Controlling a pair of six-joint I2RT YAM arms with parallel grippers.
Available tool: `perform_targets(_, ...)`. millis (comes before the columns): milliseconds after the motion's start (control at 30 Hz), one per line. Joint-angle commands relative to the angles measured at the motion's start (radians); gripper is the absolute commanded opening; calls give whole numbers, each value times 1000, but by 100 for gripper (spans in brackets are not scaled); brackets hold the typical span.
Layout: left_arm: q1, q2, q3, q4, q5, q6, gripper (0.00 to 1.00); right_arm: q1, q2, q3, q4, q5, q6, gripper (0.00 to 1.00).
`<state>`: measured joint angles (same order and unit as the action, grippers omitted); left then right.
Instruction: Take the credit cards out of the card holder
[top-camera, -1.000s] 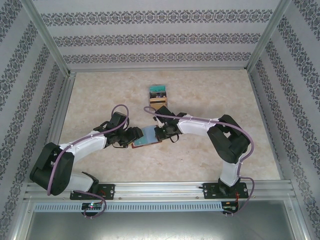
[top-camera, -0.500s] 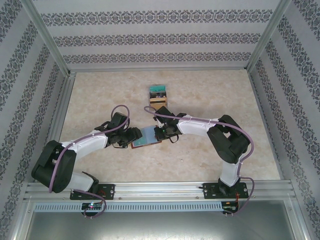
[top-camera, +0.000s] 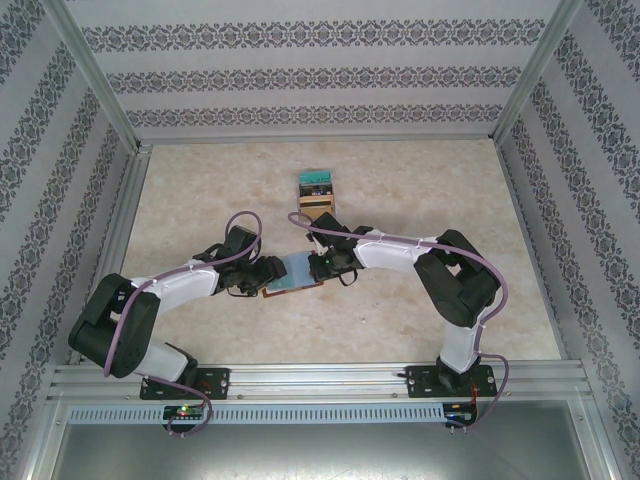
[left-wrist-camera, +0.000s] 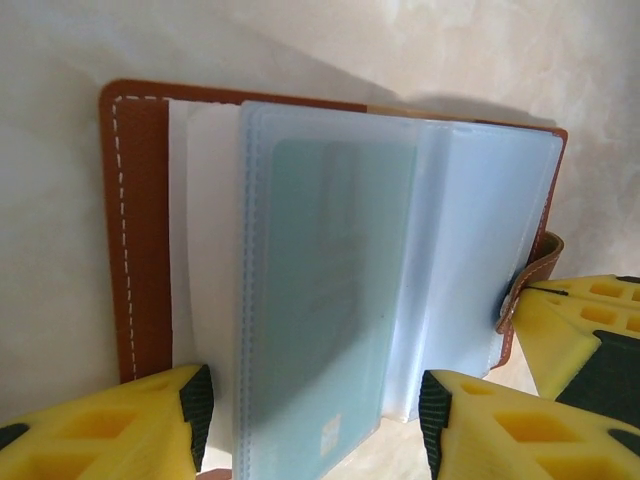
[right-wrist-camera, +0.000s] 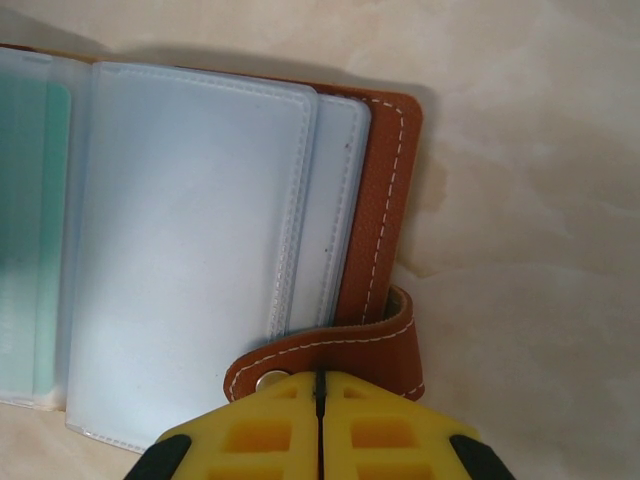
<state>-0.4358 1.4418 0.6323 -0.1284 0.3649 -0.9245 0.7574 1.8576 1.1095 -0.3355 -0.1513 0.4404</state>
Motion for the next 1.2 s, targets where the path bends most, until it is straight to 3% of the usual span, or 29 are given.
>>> perform_targets(0,11,-31,6,-37,-37,17,59,14,40,-20,-64,-25,10,9)
perform_targets(167,12,-96,34,-114,-102,53,59,14,42,-19,-64,-25,11,9)
perform_targets(367,11,-58,41,-57,-41,63,57,14,52,-13,-66,-28,12,9)
perform_targets(933,11,17,47,-27,-4,62,57,14,69,4,-73,-31,9,9)
perform_targets(1167,12,-43,60,-89,-84,62,55,14,71,3,-73,-30,9,9)
